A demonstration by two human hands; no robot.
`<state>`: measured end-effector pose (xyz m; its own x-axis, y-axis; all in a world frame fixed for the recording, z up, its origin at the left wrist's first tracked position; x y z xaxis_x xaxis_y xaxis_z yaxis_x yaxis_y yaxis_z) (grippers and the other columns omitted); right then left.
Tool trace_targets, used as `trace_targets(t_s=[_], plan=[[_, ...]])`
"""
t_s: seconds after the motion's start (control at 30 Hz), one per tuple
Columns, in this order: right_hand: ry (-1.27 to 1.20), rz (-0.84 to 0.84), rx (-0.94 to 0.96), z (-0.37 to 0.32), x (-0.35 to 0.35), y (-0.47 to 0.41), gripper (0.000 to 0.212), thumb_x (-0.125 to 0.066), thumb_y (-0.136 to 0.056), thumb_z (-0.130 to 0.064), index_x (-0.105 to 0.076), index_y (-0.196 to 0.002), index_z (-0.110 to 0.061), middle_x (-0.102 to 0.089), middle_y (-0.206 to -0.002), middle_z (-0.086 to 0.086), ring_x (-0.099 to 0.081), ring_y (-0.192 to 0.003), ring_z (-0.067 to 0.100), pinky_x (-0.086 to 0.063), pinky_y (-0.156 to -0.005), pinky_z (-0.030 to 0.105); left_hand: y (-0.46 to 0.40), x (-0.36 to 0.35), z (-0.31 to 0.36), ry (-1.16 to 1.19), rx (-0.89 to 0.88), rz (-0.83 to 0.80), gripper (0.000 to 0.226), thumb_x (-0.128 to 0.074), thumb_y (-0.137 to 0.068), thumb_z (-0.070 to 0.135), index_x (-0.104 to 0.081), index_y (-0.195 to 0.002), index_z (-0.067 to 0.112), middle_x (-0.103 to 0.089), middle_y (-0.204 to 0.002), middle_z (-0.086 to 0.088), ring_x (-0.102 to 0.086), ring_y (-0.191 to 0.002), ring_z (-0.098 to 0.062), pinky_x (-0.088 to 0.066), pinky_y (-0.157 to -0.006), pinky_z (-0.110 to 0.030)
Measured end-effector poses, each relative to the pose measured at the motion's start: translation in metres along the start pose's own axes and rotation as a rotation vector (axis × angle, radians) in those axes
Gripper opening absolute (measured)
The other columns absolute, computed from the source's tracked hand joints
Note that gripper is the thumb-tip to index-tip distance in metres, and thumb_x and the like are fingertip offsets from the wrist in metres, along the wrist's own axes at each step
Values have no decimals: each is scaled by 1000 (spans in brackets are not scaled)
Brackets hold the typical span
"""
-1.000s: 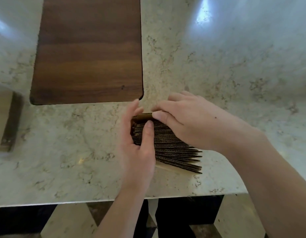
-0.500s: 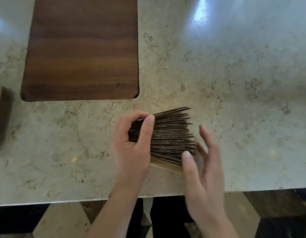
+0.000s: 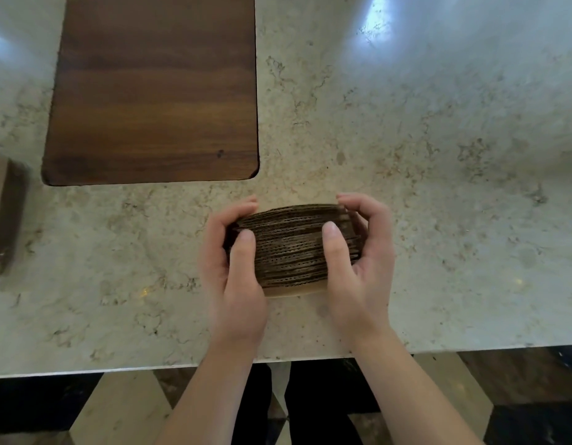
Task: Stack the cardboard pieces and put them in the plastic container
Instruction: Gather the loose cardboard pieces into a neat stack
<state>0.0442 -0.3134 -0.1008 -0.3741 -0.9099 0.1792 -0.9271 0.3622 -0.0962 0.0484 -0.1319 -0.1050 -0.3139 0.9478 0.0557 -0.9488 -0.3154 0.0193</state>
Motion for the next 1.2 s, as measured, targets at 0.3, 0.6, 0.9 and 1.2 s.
trace_targets(t_s=[0.3,0.6,0.9,1.2], plan=[[-34,46,-15,-4,-2,-1,20,-54,-98,-23,-68,-109,-14,-70,-100,2,-66,-94,17,-55,-82,38,24,-2,-2,34,6,123,37,-38,-105,28,-65,-126,15,-70,-122,-4,-68,-114,-25,-57,-93,-51],[-17,41,-36,-8,-1,0,38,-52,-98,-25,-64,-128,-5,-68,-121,1,-64,-112,11,-51,-95,27,-4,0,17,-91,-167,3,30,-43,-103,14,-70,-117,9,-72,-106,5,-67,-98,-4,-55,-83,-29],[569,-755,246,-3,-7,-12,108,-76,-71,-71,-34,-156,-20,-28,-164,1,-33,-152,21,-41,-117,46,-7,-4,5,-549,-230,-570,107,-65,-73,88,-40,-152,19,-37,-152,4,-42,-140,-2,-34,-116,-13],[343,-756,144,-5,-6,-32,77,-82,-76,-40,-43,-141,-29,-54,-128,-17,-59,-124,16,-53,-100,42,-24,-2,18,-709,-347,-719,94,-80,-72,53,-39,-150,22,-38,-133,25,-35,-128,25,-27,-106,3]])
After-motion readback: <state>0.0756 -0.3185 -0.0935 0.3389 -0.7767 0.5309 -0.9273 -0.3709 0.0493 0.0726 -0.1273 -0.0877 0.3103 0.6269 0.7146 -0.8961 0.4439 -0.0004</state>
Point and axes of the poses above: each hand's wrist, its own y-axis away from the middle knuckle, its own x-axis out of the back of the hand, z = x × y, the point moved 8 cm from there along -y, towards the middle knuckle
